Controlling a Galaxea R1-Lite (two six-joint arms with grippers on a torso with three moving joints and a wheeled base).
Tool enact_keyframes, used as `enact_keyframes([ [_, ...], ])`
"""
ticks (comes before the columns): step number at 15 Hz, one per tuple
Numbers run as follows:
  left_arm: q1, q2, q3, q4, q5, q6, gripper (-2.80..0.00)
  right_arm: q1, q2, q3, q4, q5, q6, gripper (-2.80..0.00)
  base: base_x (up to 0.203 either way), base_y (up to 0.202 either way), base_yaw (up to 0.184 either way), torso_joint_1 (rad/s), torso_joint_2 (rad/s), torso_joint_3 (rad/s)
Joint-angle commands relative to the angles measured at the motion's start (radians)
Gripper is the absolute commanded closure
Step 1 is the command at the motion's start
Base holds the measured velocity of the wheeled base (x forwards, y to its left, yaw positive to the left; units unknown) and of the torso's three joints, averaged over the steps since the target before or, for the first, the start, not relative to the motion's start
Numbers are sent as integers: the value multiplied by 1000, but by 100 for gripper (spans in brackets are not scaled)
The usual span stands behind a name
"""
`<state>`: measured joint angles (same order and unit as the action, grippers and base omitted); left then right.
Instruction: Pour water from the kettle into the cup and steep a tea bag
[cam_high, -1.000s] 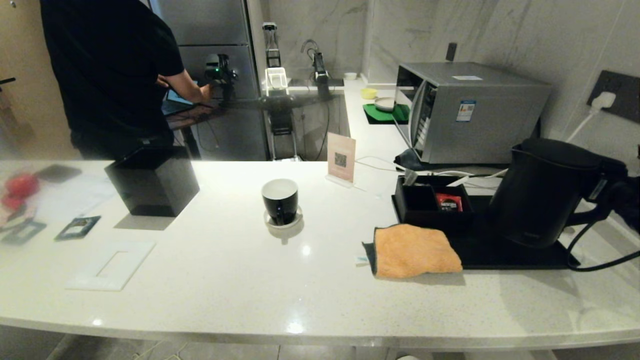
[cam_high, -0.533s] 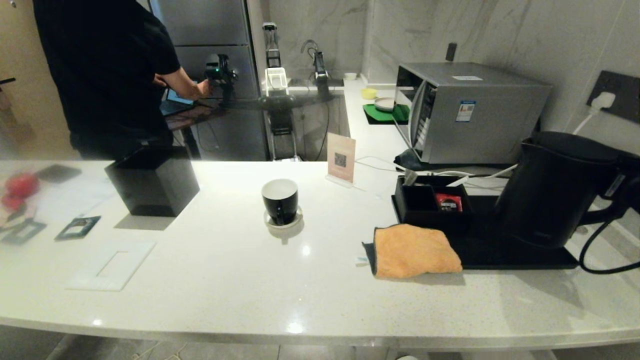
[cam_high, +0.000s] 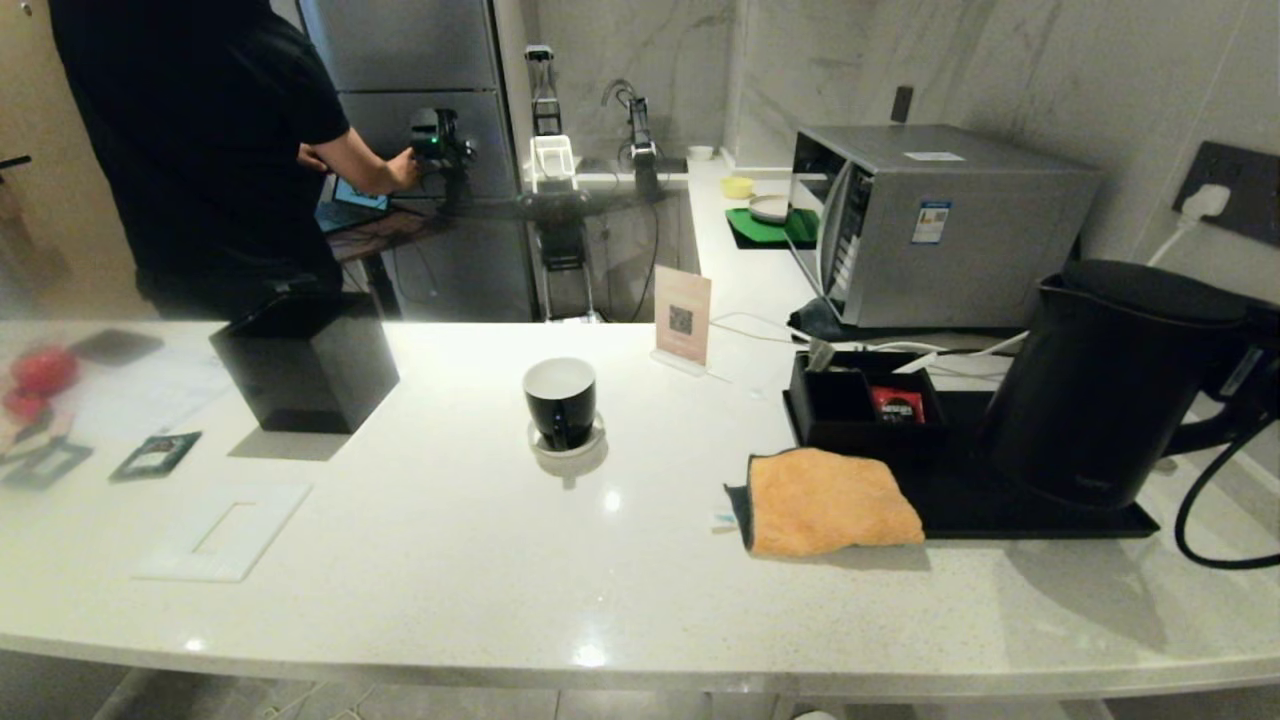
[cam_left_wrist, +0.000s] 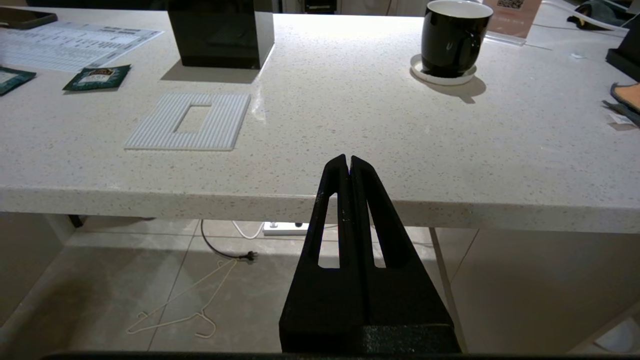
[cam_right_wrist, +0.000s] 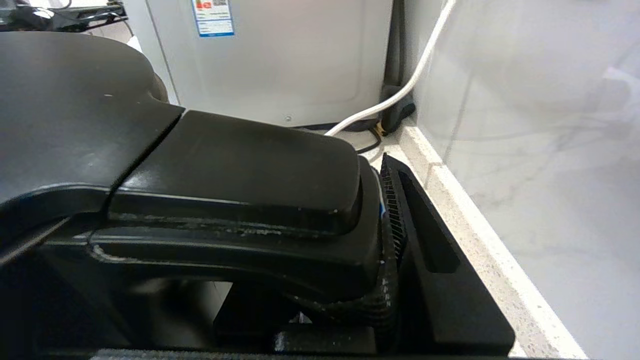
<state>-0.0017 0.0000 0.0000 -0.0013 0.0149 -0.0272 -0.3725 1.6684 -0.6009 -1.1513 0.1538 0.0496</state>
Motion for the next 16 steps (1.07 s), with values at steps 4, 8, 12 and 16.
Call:
enact_keyframes([
  [4,0,2,0,0,0,0,0,168,-38,-16,5,0,-2,0,0,0,0,0,0,0],
  [8,0,0,0,0,0,0,0,294,-44,-16,16,-75,-7,0,0,0,0,0,0,0],
  [12,0,2,0,0,0,0,0,339,-44,-10,22,-164,-13,0,0,0,0,0,0,0],
  [16,0,2,0,0,0,0,0,340,-47,-11,51,-235,-36,0,0,0,0,0,0,0],
])
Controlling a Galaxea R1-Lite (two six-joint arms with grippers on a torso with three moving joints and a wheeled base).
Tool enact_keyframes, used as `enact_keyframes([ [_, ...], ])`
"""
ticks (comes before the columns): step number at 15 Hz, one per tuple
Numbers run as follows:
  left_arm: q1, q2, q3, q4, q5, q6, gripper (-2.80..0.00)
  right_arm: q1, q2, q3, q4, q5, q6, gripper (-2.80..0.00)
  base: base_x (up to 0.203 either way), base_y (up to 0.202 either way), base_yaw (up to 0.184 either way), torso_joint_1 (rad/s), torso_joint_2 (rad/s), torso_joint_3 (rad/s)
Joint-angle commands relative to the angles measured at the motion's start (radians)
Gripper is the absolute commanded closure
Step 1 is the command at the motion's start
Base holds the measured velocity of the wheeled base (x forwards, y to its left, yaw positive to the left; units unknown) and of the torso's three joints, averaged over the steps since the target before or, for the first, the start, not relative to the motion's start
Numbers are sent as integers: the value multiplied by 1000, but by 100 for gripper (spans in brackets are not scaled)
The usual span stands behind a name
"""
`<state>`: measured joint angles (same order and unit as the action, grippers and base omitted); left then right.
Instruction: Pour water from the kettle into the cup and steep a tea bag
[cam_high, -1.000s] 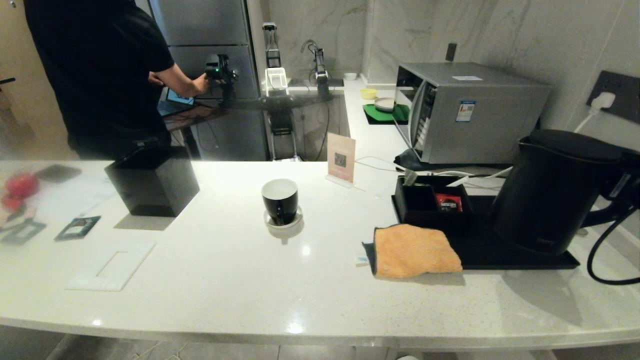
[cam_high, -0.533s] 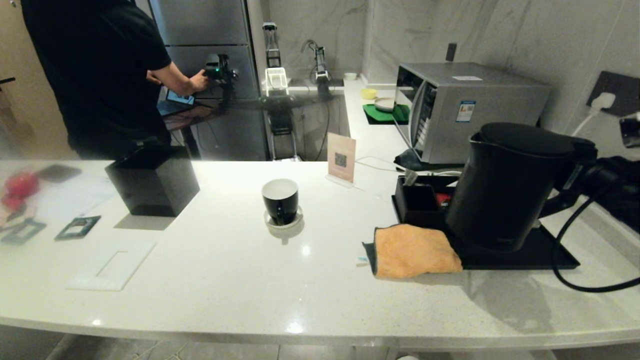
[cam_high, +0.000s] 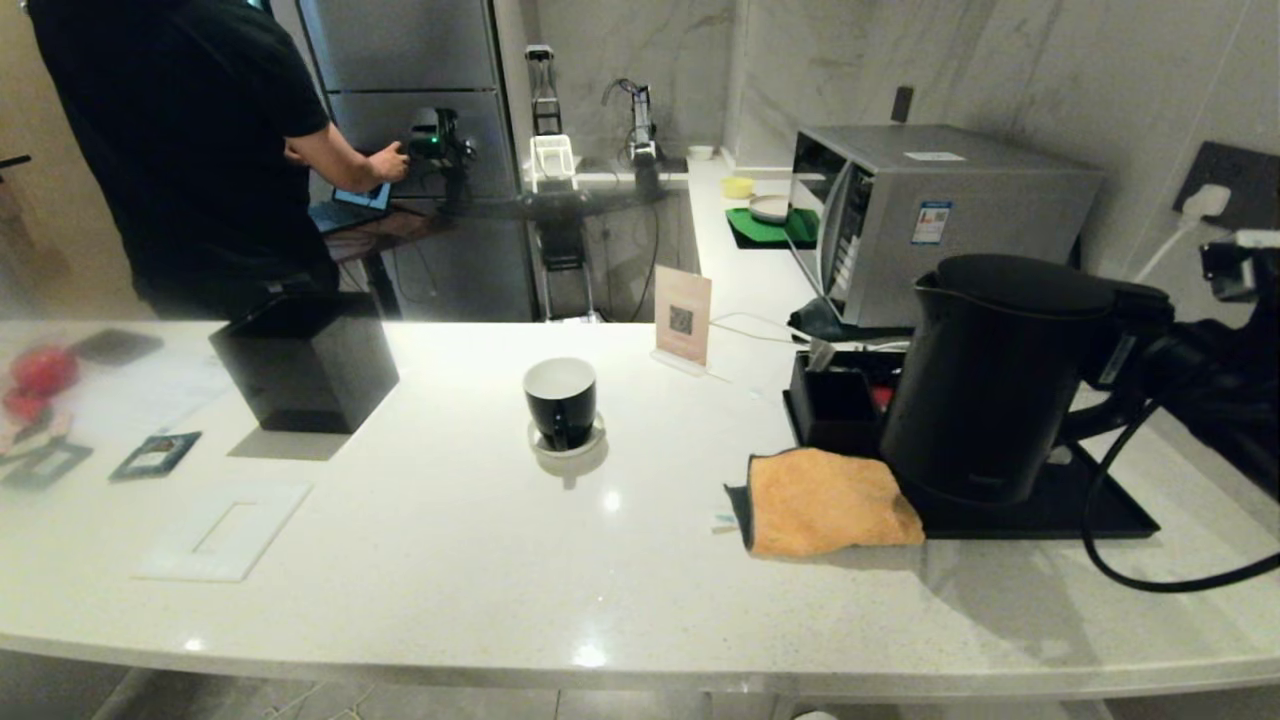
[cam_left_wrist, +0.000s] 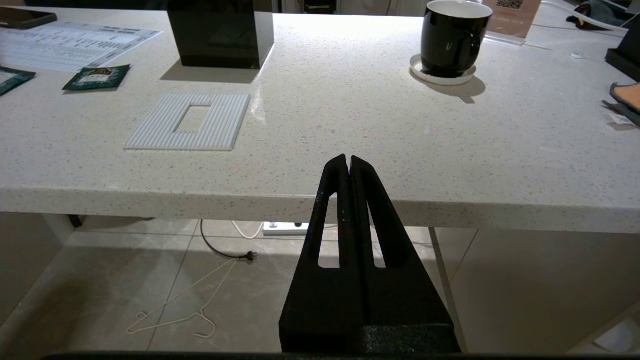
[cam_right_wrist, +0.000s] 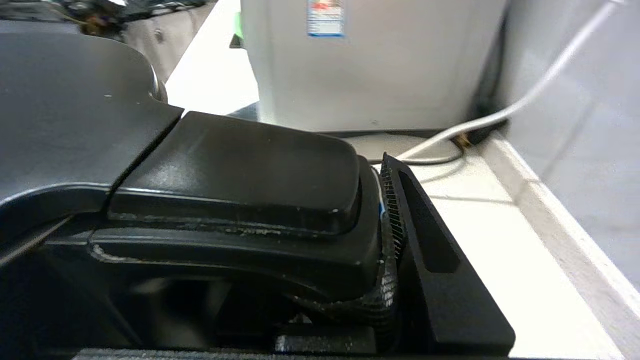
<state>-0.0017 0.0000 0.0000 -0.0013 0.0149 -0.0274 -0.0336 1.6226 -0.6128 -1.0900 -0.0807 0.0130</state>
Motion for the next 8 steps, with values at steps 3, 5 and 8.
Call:
enact_keyframes([
  [3,0,2,0,0,0,0,0,0,-1,-8,-14,-2,2,0,0,0,0,0,0,0],
  [5,0,2,0,0,0,0,0,-2,-5,-7,-13,-4,2,0,0,0,0,0,0,0],
  [8,0,1,0,0,0,0,0,0,-7,-5,-10,-4,1,0,0,0,0,0,0,0],
])
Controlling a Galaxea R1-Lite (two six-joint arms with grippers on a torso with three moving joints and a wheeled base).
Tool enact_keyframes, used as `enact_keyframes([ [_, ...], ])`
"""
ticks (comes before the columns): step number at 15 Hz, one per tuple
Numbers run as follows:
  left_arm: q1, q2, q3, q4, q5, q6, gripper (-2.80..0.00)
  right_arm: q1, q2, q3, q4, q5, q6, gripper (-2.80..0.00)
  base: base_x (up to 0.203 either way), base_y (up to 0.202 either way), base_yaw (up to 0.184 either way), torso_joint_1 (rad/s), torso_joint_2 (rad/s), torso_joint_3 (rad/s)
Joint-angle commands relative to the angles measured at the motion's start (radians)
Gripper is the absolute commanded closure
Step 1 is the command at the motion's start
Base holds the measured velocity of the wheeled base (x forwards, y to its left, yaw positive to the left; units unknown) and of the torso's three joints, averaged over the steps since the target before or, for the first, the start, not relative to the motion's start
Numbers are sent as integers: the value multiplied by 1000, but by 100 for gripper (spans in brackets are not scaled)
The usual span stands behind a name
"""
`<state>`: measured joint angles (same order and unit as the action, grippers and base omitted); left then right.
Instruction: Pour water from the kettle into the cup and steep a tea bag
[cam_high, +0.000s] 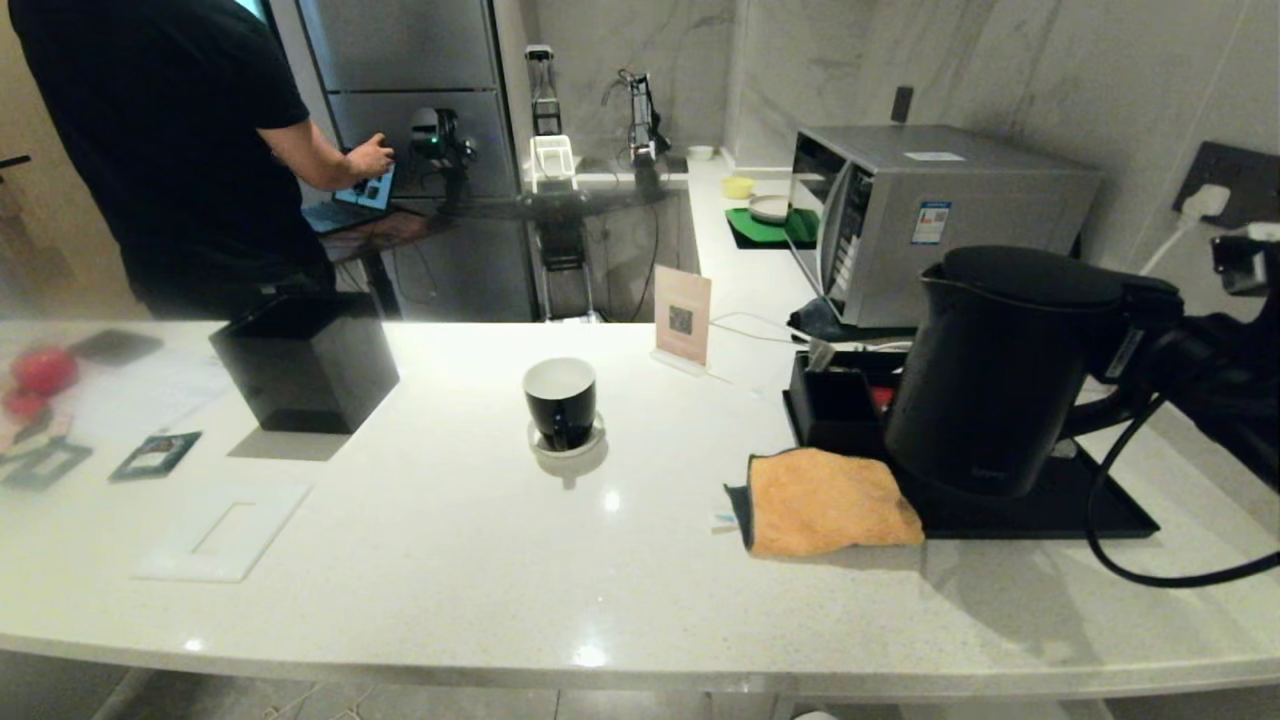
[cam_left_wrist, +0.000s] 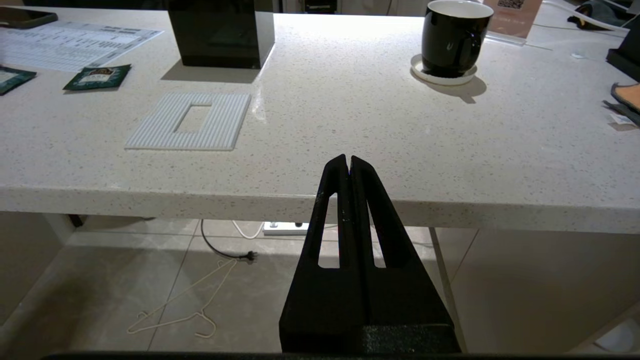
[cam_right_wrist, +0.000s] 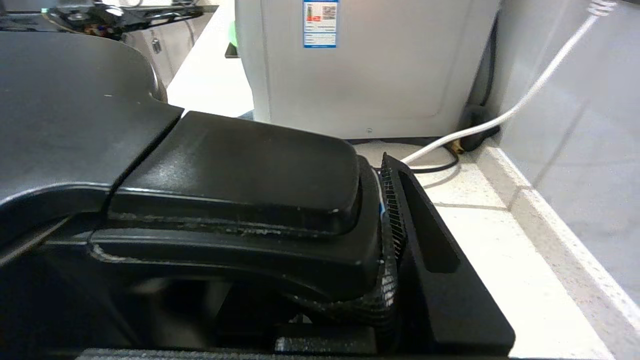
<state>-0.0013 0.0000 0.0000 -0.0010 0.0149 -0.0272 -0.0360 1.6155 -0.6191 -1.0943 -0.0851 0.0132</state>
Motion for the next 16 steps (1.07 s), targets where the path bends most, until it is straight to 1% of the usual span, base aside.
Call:
enact_keyframes([
  [1,0,0,0,-1,0,-2,0,2,1,-1,-6,1,1,0,0,0,0,0,0,0],
  [16,0,2,0,-2,-1,-3,0,-1,6,9,19,2,2,0,0,0,0,0,0,0],
])
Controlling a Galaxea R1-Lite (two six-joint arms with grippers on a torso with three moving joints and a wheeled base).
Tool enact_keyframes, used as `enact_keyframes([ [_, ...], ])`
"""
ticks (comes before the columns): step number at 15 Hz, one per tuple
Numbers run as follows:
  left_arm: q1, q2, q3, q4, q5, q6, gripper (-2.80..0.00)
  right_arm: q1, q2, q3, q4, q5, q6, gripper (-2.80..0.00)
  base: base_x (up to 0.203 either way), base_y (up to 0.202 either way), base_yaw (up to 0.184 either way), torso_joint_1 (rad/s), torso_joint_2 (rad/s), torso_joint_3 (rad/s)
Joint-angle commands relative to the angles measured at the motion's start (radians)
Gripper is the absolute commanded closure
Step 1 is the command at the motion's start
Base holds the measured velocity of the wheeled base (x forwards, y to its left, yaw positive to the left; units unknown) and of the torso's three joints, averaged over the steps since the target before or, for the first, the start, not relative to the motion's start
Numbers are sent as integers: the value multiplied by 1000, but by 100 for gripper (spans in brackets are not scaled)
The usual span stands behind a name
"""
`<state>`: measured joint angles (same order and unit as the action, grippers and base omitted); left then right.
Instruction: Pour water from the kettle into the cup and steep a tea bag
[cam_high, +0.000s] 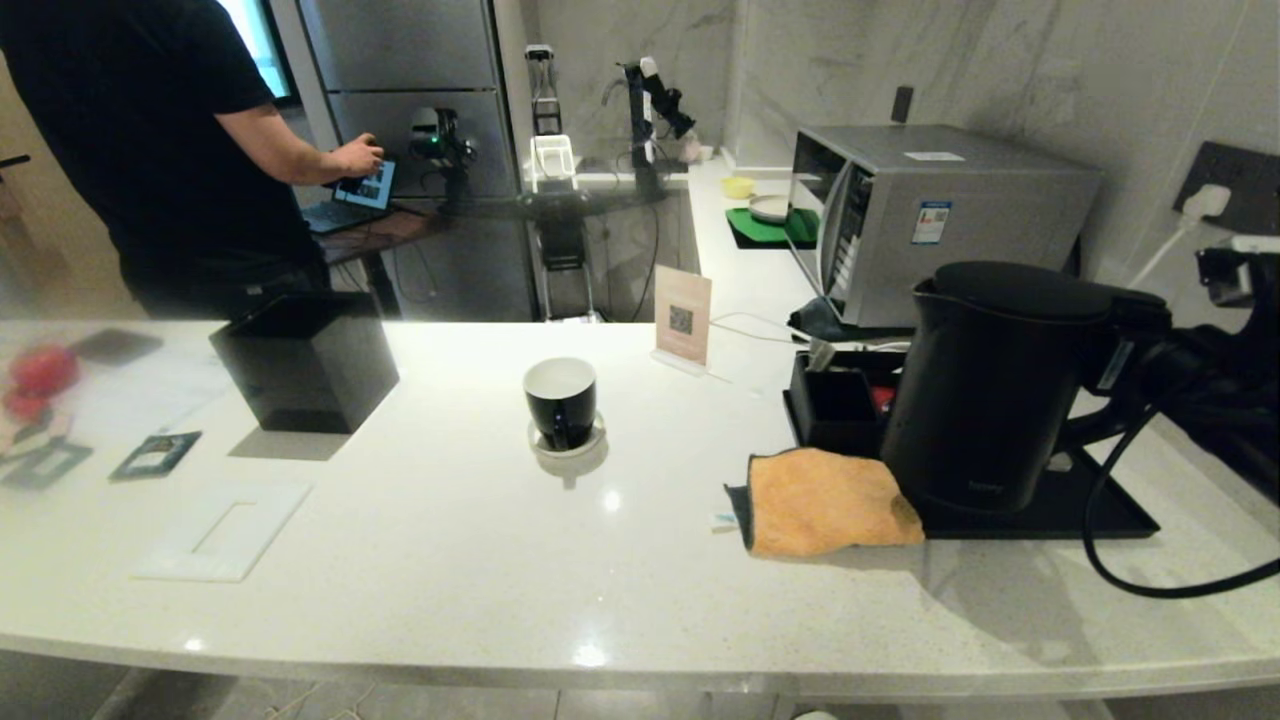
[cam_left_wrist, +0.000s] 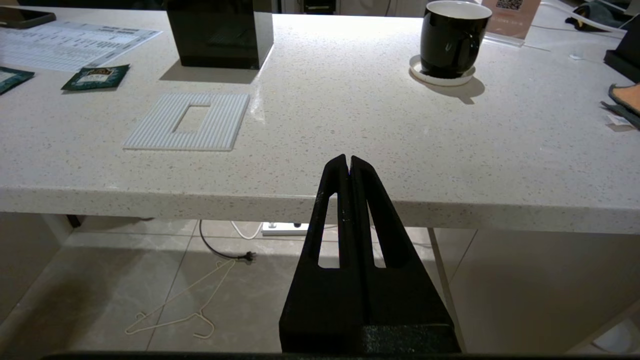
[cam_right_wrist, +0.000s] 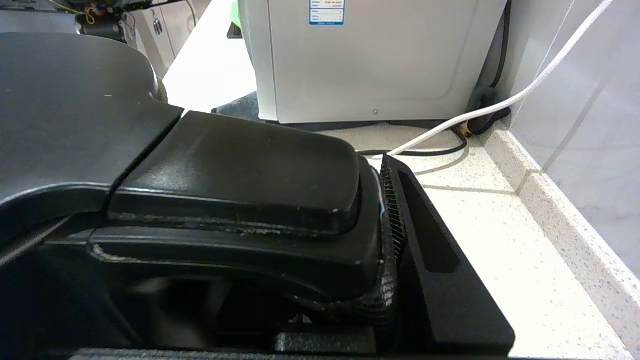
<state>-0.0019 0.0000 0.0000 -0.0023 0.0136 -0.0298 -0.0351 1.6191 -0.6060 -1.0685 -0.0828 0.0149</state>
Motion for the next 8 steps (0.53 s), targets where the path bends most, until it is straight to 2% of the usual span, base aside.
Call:
enact_keyframes([
  [1,0,2,0,-1,0,-1,0,0,2,-3,-5,0,0,0,0,0,0,0,0,0],
  [8,0,2,0,-1,0,-1,0,1,-1,14,-7,1,5,0,0,0,0,0,0,0],
])
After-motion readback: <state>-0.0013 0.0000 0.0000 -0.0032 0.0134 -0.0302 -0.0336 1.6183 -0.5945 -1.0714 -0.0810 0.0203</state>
